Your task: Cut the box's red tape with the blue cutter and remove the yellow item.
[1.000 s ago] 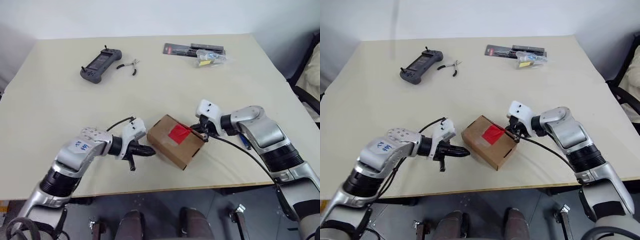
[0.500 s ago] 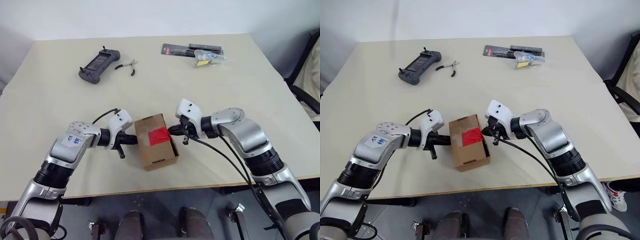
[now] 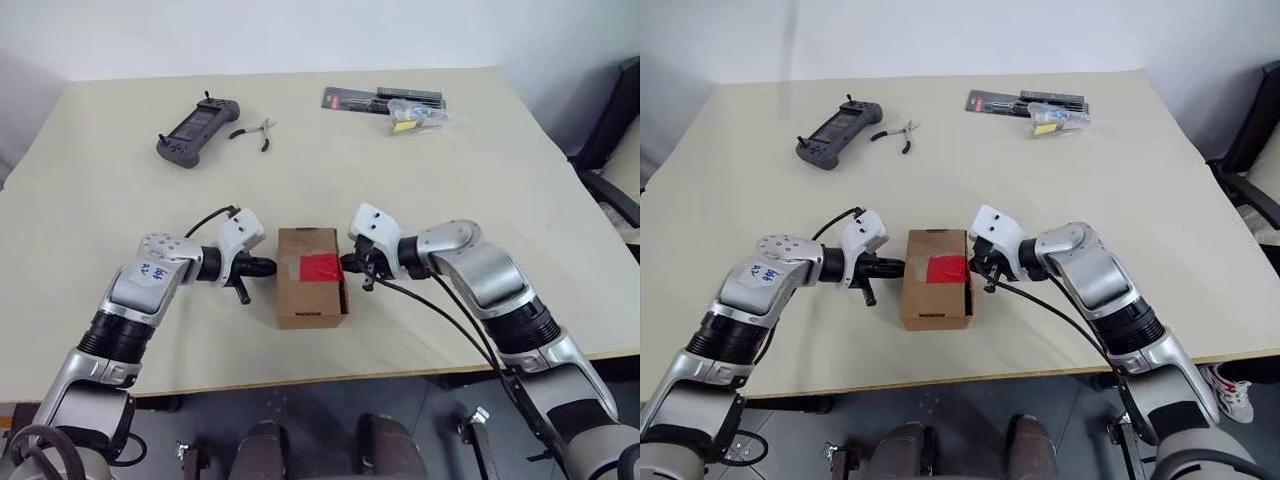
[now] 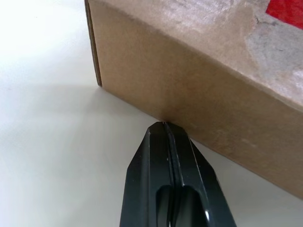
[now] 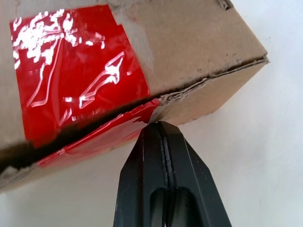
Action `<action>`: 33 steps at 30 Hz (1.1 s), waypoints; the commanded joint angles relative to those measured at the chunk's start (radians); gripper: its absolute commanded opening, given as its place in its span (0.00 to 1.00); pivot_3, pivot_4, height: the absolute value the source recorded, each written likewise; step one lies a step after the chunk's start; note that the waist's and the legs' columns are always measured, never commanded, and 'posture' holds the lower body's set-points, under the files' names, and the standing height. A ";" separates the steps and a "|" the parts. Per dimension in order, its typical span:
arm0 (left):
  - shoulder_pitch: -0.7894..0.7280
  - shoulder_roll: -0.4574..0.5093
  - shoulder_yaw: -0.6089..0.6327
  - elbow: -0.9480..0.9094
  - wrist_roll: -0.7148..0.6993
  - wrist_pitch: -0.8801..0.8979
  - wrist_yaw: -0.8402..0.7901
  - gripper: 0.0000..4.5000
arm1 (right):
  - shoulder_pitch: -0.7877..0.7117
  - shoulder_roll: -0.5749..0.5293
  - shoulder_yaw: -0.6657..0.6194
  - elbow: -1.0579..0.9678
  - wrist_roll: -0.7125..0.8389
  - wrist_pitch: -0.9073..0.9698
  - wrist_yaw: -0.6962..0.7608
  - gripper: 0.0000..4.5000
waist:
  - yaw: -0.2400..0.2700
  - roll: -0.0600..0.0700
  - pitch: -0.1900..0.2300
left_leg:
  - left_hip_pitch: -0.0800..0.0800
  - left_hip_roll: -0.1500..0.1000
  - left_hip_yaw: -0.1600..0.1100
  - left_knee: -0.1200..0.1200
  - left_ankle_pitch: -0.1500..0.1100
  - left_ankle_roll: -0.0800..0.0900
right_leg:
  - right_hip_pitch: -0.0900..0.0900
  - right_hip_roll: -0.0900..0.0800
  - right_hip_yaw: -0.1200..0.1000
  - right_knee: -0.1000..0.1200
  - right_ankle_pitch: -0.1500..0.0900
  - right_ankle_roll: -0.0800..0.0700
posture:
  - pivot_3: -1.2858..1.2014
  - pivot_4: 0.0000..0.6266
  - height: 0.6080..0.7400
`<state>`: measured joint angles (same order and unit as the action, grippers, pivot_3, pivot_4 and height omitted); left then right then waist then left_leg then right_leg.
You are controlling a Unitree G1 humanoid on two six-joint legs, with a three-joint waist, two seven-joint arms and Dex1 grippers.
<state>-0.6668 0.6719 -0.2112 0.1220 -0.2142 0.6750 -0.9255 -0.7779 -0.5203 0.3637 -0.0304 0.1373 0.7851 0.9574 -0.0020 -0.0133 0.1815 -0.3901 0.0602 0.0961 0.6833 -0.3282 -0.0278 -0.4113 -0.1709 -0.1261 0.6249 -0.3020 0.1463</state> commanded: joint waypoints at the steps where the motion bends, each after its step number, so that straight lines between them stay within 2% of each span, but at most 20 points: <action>1: -0.069 0.045 0.070 0.051 0.002 -0.040 -0.022 0.00 | 0.027 -0.071 -0.110 -0.091 -0.011 0.022 -0.065 0.00 | 0.002 0.000 0.000 | -0.001 0.000 0.000 0.000 0.000 0.000 | 0.000 0.000 0.000 0.000 0.000 0.000 | 0.52 0.24 1.00; 5: -0.133 0.077 0.094 0.073 -0.027 -0.015 -0.077 0.00 | 0.046 -0.113 -0.207 -0.209 0.062 0.101 -0.079 0.00 | 0.001 0.000 0.000 | -0.001 0.000 0.000 0.000 0.000 0.000 | -0.001 0.000 0.000 0.000 0.000 0.000 | 0.52 0.24 1.00; 8: -0.168 0.057 0.128 0.025 -0.100 0.069 -0.108 0.00 | 0.034 -0.081 -0.285 -0.316 0.138 0.241 -0.124 0.19 | -0.002 0.000 0.000 | 0.000 0.000 0.000 -0.001 0.000 0.000 | -0.001 0.000 0.000 0.000 0.000 0.000 | 0.52 0.24 1.00; 12: -0.205 0.010 0.159 -0.014 -0.175 0.150 -0.114 0.00 | 0.033 -0.039 -0.302 -0.392 0.194 0.351 -0.177 0.52 | 0.000 0.000 0.000 | 0.000 0.000 0.000 -0.001 0.000 0.000 | -0.001 0.000 0.000 0.001 0.000 0.000 | 0.52 0.24 1.00; 13: -0.218 -0.015 0.155 -0.021 -0.196 0.167 -0.120 0.00 | 0.038 -0.002 -0.293 -0.414 0.207 0.381 -0.206 0.57 | 0.000 0.000 0.000 | 0.000 0.000 0.000 -0.001 0.000 0.000 | -0.001 0.000 0.000 0.001 0.000 0.000 | 0.52 0.24 1.00; 15: -0.228 -0.052 0.111 -0.005 -0.179 0.142 -0.128 0.00 | 0.062 0.048 -0.252 -0.430 0.210 0.400 -0.250 0.75 | 0.000 0.000 0.000 | 0.000 0.000 0.000 -0.001 0.000 0.000 | -0.001 0.000 0.000 0.001 0.000 0.000 | 0.52 0.24 1.00; 18: -0.212 -0.068 0.065 0.019 -0.145 0.105 -0.144 0.00 | 0.081 0.074 -0.218 -0.410 0.195 0.386 -0.294 0.98 | 0.000 0.000 0.000 | 0.000 0.000 0.000 0.000 0.000 0.000 | -0.001 0.000 0.000 0.002 0.000 0.000 | 0.52 0.24 1.00; 25: -0.171 -0.044 -0.025 0.032 -0.080 0.045 -0.189 0.00 | 0.115 0.021 -0.165 -0.381 0.174 0.330 -0.315 0.99 | -0.001 0.000 0.000 | 0.000 0.000 0.000 -0.001 0.000 0.000 | -0.001 0.000 0.000 0.001 0.000 0.000 | 0.52 0.24 1.00; 33: -0.148 -0.054 -0.038 0.076 -0.042 -0.006 -0.194 0.00 | 0.184 -0.096 -0.144 -0.395 0.166 0.291 -0.292 0.99 | 0.006 -0.002 -0.001 | 0.001 0.000 0.000 0.001 0.000 0.000 | 0.001 0.000 0.000 0.001 0.000 0.000 | 0.52 0.24 1.00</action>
<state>-0.8384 0.6115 -0.2379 0.1888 -0.2757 0.6648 -1.1163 -0.6212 -0.5847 0.1997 -0.4106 0.3190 1.0813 0.6543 0.0035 -0.0155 0.1801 -0.3892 0.0601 0.0957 0.6839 -0.3283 -0.0277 -0.4102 -0.1709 -0.1259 0.6261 -0.3020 0.1463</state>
